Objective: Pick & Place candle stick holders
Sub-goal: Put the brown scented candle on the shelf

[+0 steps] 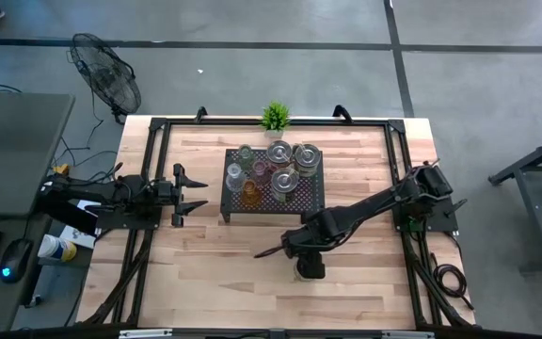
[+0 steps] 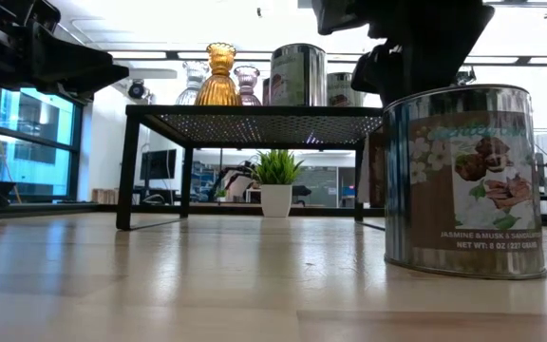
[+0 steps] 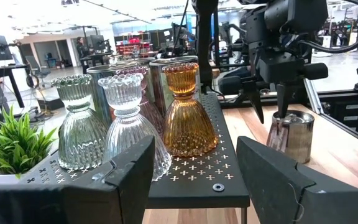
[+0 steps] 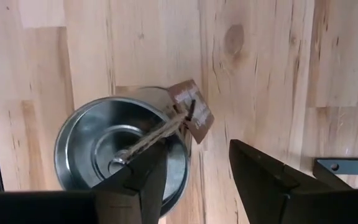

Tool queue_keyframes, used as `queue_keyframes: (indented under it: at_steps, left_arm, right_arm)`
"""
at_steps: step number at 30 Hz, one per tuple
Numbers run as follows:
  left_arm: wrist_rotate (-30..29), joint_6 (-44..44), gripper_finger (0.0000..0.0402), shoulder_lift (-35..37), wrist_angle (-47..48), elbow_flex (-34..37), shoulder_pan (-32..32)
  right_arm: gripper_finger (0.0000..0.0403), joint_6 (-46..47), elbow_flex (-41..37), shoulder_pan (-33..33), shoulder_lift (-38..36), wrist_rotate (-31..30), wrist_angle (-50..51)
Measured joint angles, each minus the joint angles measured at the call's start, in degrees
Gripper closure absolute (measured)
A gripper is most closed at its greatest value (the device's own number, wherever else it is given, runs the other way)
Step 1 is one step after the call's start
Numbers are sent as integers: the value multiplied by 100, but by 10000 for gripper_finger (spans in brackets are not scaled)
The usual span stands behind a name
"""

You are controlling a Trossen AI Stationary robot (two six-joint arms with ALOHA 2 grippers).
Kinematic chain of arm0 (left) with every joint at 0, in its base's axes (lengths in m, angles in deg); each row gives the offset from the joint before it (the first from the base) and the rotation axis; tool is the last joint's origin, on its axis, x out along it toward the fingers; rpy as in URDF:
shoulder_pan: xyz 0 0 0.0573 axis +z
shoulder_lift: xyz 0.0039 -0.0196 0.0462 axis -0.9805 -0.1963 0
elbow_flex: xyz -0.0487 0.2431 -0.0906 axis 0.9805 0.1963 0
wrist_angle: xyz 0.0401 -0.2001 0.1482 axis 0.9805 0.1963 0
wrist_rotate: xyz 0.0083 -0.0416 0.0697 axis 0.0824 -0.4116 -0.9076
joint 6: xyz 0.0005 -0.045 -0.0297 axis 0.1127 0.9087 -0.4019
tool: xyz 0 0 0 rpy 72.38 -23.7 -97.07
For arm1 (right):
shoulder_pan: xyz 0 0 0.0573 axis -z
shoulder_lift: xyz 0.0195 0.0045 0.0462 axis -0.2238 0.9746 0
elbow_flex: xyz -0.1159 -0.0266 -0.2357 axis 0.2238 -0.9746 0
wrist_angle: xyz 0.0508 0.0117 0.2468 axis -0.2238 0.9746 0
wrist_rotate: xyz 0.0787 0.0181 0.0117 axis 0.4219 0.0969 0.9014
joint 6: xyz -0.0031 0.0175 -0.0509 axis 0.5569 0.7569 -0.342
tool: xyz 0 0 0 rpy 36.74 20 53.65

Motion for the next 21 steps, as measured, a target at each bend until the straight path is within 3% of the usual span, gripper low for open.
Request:
queue_keyframes:
  at_steps: [21]
  left_arm:
    - [0,0,179,0,0,0,0]
  right_arm:
    - [252,-108,11,0,102,11,-1]
